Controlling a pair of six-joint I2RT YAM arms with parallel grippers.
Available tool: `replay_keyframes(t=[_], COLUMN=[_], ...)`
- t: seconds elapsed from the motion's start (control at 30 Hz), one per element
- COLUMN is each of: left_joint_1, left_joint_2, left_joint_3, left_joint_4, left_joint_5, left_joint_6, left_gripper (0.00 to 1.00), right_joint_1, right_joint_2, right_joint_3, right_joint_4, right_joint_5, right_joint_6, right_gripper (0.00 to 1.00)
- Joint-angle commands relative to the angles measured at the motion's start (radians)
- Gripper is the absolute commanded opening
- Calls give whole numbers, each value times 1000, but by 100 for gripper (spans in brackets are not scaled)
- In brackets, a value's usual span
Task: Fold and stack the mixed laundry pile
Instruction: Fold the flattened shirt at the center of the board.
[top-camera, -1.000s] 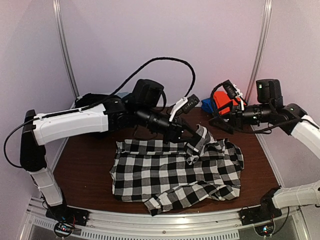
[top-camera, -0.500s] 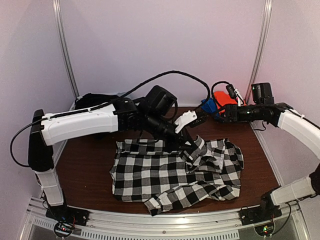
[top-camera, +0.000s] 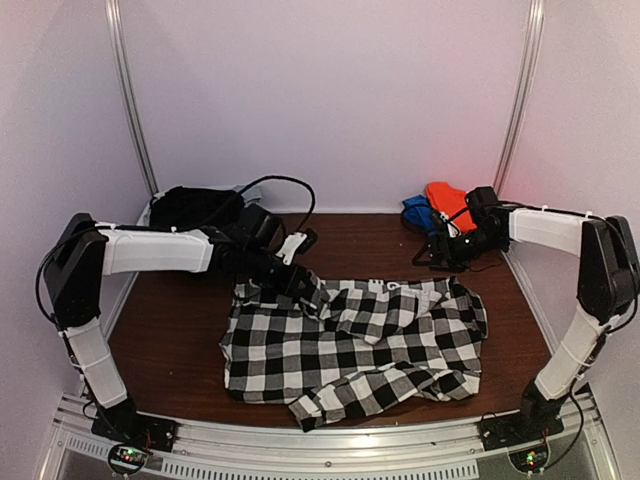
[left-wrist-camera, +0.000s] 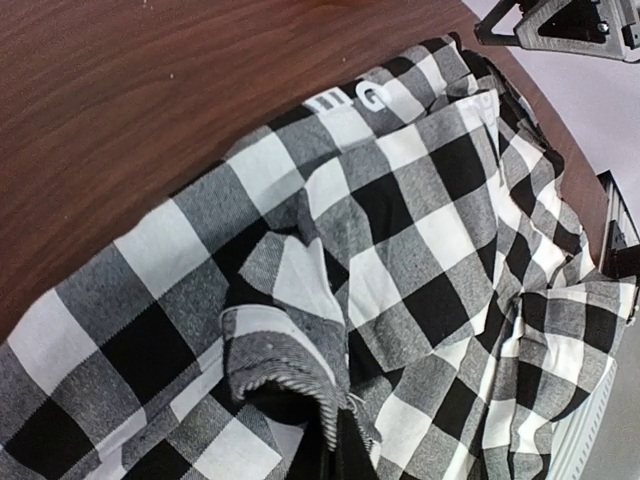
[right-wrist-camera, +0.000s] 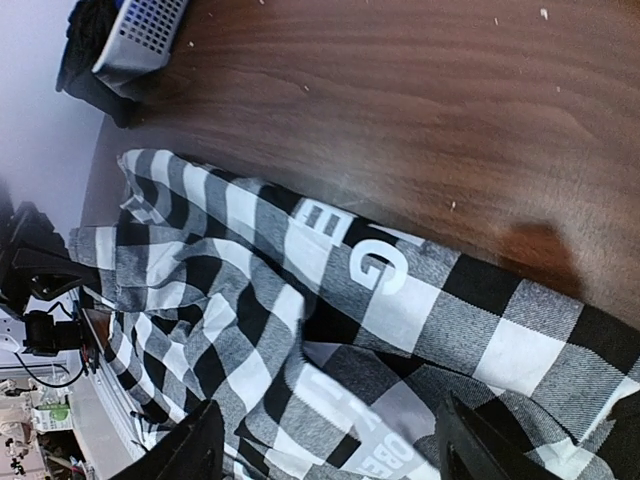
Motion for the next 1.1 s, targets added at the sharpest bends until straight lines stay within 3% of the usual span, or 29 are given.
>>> replay_keyframes(t=[0.0, 0.3, 0.5, 0.53, 0.63, 0.8, 0.93, 1.07], left_joint_1=[10, 15, 35, 38, 38, 56, 103, 167], left_joint_2=[-33, -34, -38, -36, -42, -123, -136, -53], left_joint_3=[-77, -122, -107, -102, -76, -57, -26, 19], left_joint_4=[125, 120, -29, -49, -117, -182, -152, -173], left_joint_5=[-16, -103, -307, -315, -320, -420, -349, -201], left_joint_6=[-68, -80, -82, -74, -42, -32, -34, -47], left_gripper=[0, 0, 0, 2, 23, 50, 54, 42], right_joint_1=[-5, -4, -5, -5, -6, -3, 32, 81], right_joint_2=[82, 139, 91, 91, 73, 2, -31, 15], right_joint_3=[-11, -8, 18, 28, 55, 86, 55, 54], right_joint_4=[-19, -84, -130, -144, -172, -213, -179, -164], right_joint_5=[-4, 95, 182, 193, 226, 201, 91, 41], right_joint_6=[-16, -73, -84, -87, -84, -78, -41, -29], right_gripper=[71, 67, 67, 67, 67, 67, 67, 65])
